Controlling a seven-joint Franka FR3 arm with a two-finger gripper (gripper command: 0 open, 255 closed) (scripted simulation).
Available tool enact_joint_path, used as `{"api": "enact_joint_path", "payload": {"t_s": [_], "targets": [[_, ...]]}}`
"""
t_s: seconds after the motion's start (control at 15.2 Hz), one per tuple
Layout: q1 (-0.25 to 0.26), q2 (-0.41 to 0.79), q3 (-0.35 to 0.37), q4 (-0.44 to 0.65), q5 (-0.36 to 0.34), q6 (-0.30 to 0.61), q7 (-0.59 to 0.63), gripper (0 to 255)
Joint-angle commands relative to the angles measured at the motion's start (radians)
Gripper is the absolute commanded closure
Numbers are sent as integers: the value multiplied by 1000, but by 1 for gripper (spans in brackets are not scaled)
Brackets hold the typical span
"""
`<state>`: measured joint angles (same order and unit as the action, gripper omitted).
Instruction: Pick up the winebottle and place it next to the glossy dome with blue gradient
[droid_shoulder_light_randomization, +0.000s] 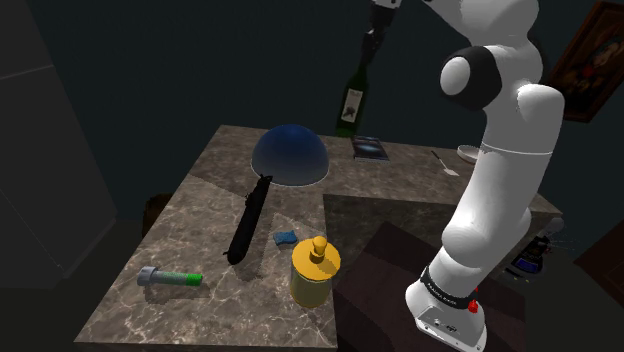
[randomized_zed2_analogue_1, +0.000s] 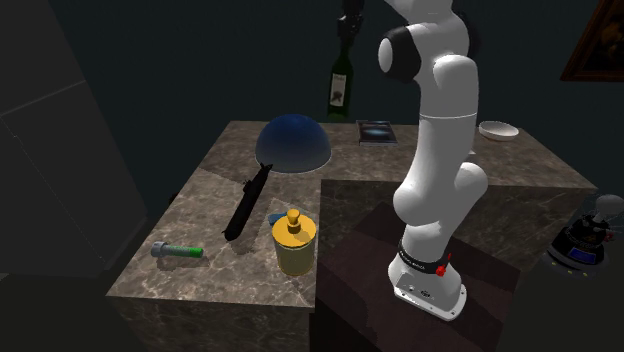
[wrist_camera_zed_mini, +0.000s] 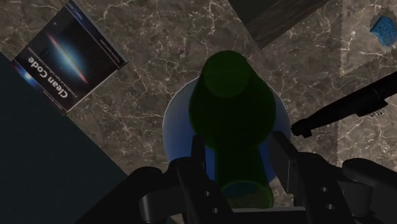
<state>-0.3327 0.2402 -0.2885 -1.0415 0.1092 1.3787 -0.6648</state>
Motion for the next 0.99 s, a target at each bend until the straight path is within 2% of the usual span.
{"api": "enact_joint_path", "payload": {"t_s": [0.0, 0.4, 0.92], "targets": [[6, -20, 1, -57, -7, 38, -1, 255], [24, -81, 5, -228, -28, 151, 4, 255], [36, -132, 9, -404, -43, 280, 7, 255]]}}
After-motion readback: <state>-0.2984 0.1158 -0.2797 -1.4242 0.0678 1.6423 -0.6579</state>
